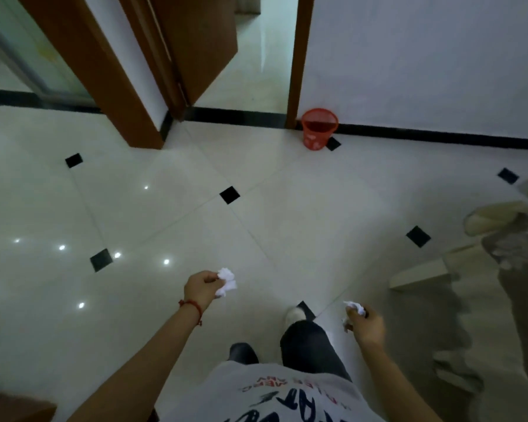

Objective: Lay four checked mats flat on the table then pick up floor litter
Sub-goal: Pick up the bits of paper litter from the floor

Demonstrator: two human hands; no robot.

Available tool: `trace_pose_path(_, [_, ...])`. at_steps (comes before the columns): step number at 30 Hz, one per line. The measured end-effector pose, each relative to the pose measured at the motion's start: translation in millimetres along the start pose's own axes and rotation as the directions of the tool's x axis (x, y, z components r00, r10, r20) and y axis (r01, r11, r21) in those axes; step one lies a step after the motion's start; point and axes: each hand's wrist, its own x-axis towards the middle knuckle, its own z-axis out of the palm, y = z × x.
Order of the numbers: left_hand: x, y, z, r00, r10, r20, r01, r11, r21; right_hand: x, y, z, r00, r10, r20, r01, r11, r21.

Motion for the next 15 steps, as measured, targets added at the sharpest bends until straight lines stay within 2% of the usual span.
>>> trace_pose_path(6, [96, 118, 60, 0.995, 0.079, 0.055, -0.081, 0.996, 0.032, 107, -59, -4, 0.99, 0.077, -0.116, -0.07, 0.996, 0.063])
trace_pose_path(10, [144, 183, 96, 0.997, 0.062, 0.046, -0.066, 0.995, 0.078, 188, -117, -9, 0.993, 0.059, -0.107, -0.059, 0.998, 0.001])
trace_pose_path(15, [198, 242, 118, 0.999, 0.021, 0.025, -0.024, 0.994, 0.105, 281, -212, -8, 0.998, -0.028, -0.058, 0.028, 1.0, 0.008])
